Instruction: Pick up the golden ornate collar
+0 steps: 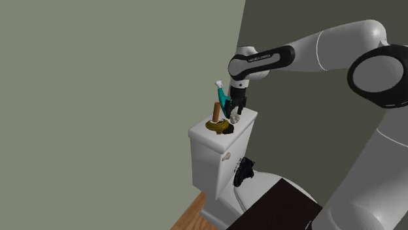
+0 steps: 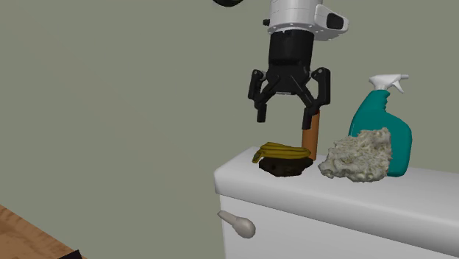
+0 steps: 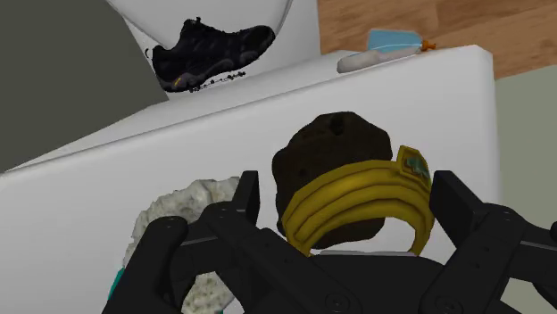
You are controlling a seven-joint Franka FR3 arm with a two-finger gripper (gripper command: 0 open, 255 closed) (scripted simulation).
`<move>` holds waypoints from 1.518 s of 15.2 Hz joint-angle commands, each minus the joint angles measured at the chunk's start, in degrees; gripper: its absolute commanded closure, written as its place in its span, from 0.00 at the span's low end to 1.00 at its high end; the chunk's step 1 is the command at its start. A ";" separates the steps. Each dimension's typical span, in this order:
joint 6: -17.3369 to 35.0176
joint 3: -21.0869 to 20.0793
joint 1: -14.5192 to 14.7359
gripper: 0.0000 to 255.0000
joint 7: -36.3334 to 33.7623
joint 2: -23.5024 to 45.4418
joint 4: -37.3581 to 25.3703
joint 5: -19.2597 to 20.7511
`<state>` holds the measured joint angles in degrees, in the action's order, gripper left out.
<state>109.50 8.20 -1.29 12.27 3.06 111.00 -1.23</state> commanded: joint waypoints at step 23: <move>5.49 -0.15 -0.73 1.00 0.50 15.15 -10.84 -2.58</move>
<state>115.14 8.09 -2.07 12.81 18.07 100.05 -3.79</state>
